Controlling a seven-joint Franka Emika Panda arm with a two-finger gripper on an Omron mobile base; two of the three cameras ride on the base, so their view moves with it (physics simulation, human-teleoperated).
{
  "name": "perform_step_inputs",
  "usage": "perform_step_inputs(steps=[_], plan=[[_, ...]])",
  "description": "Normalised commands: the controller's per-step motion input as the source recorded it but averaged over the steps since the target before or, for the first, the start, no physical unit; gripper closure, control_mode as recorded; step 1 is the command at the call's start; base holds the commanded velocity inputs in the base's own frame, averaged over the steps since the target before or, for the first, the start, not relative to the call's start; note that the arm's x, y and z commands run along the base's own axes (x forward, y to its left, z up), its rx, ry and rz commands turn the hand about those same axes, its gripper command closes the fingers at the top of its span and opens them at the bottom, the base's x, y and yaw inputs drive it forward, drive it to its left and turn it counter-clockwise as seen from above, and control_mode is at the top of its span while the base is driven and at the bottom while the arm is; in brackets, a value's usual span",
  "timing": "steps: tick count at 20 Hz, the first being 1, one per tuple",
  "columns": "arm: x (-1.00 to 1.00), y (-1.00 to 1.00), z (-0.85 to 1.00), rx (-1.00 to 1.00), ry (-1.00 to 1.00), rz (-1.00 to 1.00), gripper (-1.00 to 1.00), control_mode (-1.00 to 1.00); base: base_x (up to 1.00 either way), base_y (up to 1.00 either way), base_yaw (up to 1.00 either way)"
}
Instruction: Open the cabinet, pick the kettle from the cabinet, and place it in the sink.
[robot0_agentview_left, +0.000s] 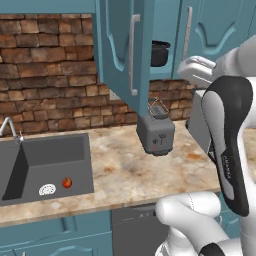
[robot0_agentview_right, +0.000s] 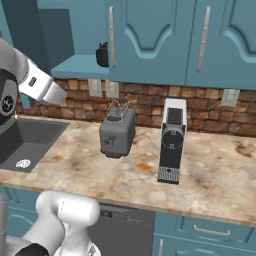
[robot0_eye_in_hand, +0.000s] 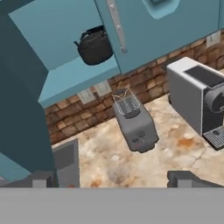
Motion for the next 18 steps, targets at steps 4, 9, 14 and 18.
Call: perform_step_inputs(steps=[4, 9, 14, 18], plan=[[0.24, 0.00, -0.15, 0.12, -0.14, 0.26, -1.00, -1.00, 0.00, 0.00, 0.00], [0.30, 0.00, -0.17, 0.14, -0.12, 0.25, -1.00, -1.00, 0.00, 0.00, 0.00], [0.37, 0.00, -0.03, 0.19, 0.00, 0.19, -1.00, -1.00, 0.00, 0.00, 0.00], [0.37, 0.00, -0.01, 0.17, 0.00, 0.16, -1.00, -1.00, 0.00, 0.00, 0.00]])
